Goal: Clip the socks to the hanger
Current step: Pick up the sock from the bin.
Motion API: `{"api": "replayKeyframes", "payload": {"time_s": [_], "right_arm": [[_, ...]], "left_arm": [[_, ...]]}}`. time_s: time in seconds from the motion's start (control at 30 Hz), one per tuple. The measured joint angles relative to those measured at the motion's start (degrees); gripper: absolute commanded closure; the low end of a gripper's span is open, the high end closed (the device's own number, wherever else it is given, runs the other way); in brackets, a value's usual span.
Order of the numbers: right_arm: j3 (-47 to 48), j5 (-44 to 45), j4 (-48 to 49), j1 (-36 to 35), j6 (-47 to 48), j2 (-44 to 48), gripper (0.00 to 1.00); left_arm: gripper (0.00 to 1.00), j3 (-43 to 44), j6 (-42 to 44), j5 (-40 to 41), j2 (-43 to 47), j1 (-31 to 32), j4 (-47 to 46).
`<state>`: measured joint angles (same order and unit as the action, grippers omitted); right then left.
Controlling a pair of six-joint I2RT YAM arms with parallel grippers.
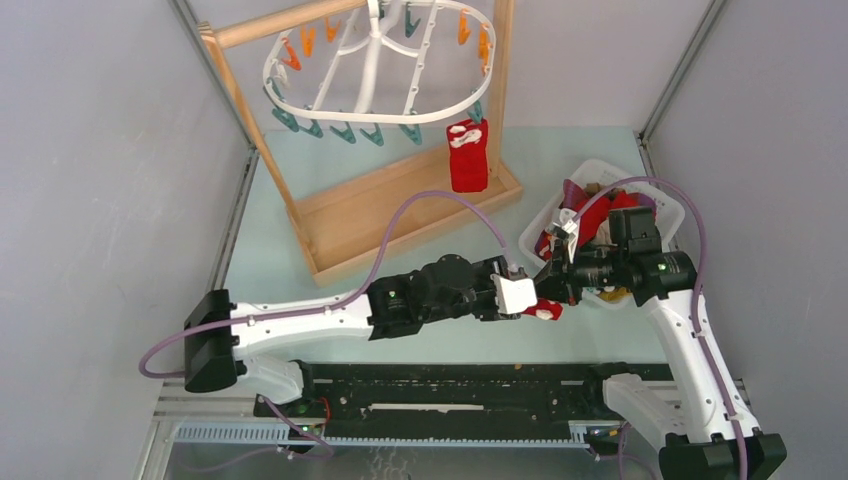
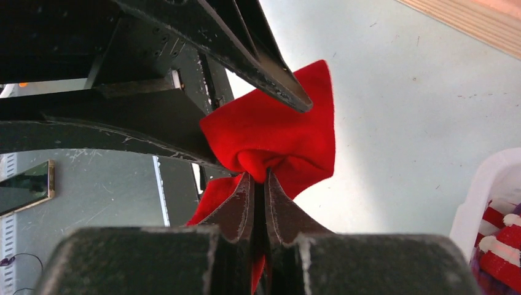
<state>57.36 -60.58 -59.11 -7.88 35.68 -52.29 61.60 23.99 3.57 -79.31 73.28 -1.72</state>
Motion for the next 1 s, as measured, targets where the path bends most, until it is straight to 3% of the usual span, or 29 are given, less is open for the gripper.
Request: {"api": "replayKeyframes", "payload": {"time_s": [0.07,0.13,0.2,0.27,0.4,0.47,0.9,1.0], "right_arm": [[0.0,0.07,-0.04,-0.2,0.31,-0.17,0.92],[0.0,0.11,-0.09,-0.26,0.63,-0.26,0.9],[0.0,0.11,-0.35,-0.44,1.01,-0.26,0.86],[0.0,0.11,-0.61,-0.59,1.31,-0.26,0.78],[0.0,0.26,-1.51,-0.57,1.77,-0.26,0.46],[0.0,0.39,-1.97,-0.52,2.05,-0.2,0.38],[0.0,-0.39,-4.02,0.83,2.91,1.11,0.23],[-0.42,-1.7,-3.21,1.07,3.39,1.86,0.15]], "left_arm": [[0.64,1.29,0.42,0.74,-0.81,0.02,2.03],[0.87,2.03,0.63,1.09,-1.09,0.0,3.52],[0.99,2.36,0.63,1.4,-1.11,0.04,4.66],[1.0,2.4,0.79,1.68,-1.11,0.07,5.6],[1.0,2.4,-0.68,2.23,-1.03,0.09,6.6],[1.0,2.4,-3.04,2.29,-0.61,-0.11,7.26],[1.0,2.38,-24.37,-4.44,7.52,-6.84,7.54],[1.0,2.84,-28.57,-4.33,7.26,-7.8,10.19]]}}
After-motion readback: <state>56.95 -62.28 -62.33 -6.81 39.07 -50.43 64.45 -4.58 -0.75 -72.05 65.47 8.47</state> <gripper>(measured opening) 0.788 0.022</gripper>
